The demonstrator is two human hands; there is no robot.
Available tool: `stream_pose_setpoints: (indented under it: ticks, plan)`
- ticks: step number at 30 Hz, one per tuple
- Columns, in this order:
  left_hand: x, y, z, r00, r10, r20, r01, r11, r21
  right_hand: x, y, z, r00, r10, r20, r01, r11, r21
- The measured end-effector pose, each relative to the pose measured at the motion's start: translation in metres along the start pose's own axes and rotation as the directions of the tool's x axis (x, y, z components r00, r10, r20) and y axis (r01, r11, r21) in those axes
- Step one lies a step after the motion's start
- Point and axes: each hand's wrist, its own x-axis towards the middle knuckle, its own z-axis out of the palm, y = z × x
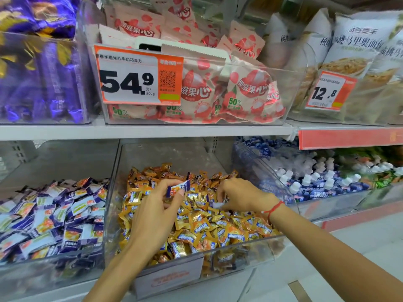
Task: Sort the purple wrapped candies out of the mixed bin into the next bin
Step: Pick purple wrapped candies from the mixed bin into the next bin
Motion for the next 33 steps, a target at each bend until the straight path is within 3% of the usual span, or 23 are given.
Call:
stream_pose_setpoints:
  ticks: [3,6,8,15,22,24,27,30,33]
  plan:
    - [0.0,0.001,-0.002,1.0,0.013,0.018,-0.013,1.0,-0.015,-0.016,-0.002,-0.017,0.978,0.164,-0.132,-0.109,0.93,0.35]
    - [0.001,0.001,0.0,0.999,0.009,0.047,-0.01,1.0,0.015,-0.036,-0.028,-0.025,0.945,0.263,-0.196,0.0,0.597,0.802]
    - [0.001,0.0,0.001,0.998,0.015,0.057,-0.017,0.999,0.027,-0.042,-0.053,-0.025,0.952,0.237,-0.196,0.075,0.439,0.895]
    - [0.0,0.002,0.0,0.996,-0.071,0.049,0.071,0.997,0.01,-0.027,-0.095,-0.009,0.942,0.296,-0.159,0.107,0.185,0.977]
    - [-0.004,0.01,0.0,0.999,-0.019,0.032,0.021,0.998,-0.051,-0.031,-0.096,-0.003,0.946,0.188,-0.265,0.212,0.261,0.942]
    - [-0.005,0.011,-0.001,0.999,-0.014,-0.033,0.011,0.996,-0.094,-0.033,-0.086,-0.01,0.93,0.209,-0.303,0.211,0.371,0.904]
    - [-0.005,0.012,-0.005,0.991,-0.036,-0.132,0.017,0.989,-0.145,-0.031,-0.051,-0.016,0.841,0.389,-0.375,0.086,0.589,0.804]
    - [-0.005,0.013,-0.008,0.98,-0.038,-0.193,-0.003,0.978,-0.208,-0.016,-0.024,-0.008,0.885,0.39,-0.255,-0.115,0.713,0.692]
    - [-0.003,0.013,-0.008,0.975,-0.059,-0.215,0.012,0.977,-0.213,0.01,-0.025,0.002,0.957,0.258,-0.13,-0.151,0.829,0.539]
